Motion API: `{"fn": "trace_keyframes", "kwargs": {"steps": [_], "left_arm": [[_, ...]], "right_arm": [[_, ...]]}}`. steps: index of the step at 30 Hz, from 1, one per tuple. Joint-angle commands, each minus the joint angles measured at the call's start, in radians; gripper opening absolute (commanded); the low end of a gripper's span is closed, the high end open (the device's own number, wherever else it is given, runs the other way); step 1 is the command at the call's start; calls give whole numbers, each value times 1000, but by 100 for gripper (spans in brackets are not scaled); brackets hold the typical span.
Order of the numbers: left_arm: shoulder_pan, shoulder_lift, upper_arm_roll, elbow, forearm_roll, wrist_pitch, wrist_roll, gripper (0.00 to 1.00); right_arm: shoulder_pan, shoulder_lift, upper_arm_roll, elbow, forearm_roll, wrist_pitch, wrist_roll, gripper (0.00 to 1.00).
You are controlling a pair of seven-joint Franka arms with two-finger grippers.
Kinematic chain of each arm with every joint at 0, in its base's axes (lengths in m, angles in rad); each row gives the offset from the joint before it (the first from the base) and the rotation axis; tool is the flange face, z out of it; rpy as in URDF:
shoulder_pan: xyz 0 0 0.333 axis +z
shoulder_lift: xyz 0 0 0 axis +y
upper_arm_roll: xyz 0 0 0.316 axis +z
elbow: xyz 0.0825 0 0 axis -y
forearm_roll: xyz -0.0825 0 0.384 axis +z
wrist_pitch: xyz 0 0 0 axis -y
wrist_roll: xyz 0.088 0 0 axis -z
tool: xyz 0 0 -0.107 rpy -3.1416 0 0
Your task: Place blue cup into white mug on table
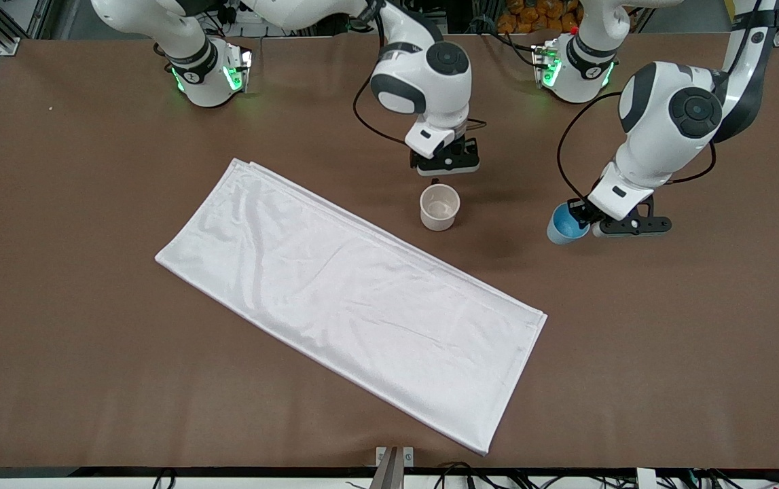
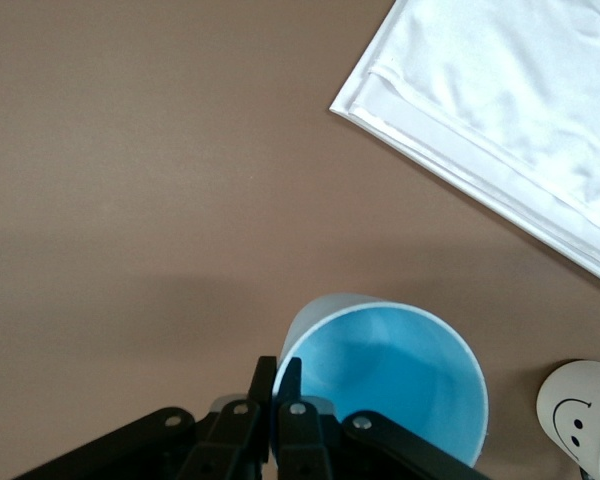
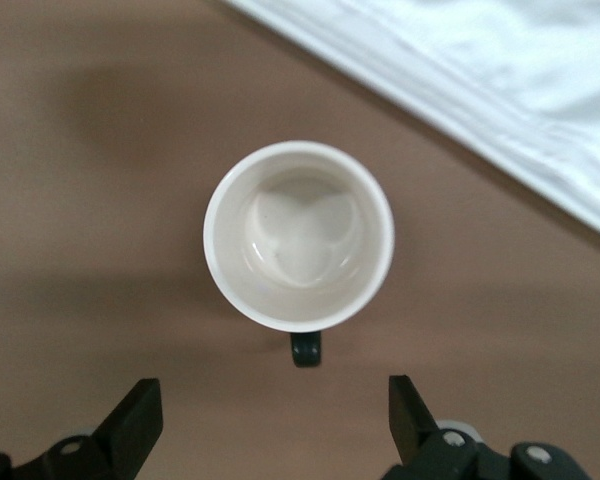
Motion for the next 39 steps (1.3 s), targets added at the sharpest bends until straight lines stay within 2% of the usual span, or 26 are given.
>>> {"fn": "trace_keyframes", "kwargs": {"steps": [1,5,9,15,19,26,35,39], "left_arm": [[-6,-27,-5,-20,-33,8,-24,0],[-17,-22,-16,-19,-63,7,-33,0],[-14,-16,-80,-20,-65,0,-85,0],[-17,-5,-181,-11,-57,0,-233,0],[-26,38,-250,35,-53,-1,-350,0],[-54,143,-336,133,45,-1,-582,0],[-141,263,-338,197,180,-3,-774,0],[-159,286,-338,197,202,-3,-797,0]], "right_arm": [[-95,-78,65,-6,-9,-102,3,100],[-189,-143,123,-7,-3,-167,-20,100],[-330,-209,222,-10,4,-253,-83,100],[-459,-319,228,-10,84,-346,-245,100],[-578,-373,249,-9,132,-415,-383,100],[-658,-428,211,-6,133,-498,-577,100],[-755,-503,176,-7,135,-552,-759,100],[-766,-543,125,-7,133,-586,-837,100]]}}
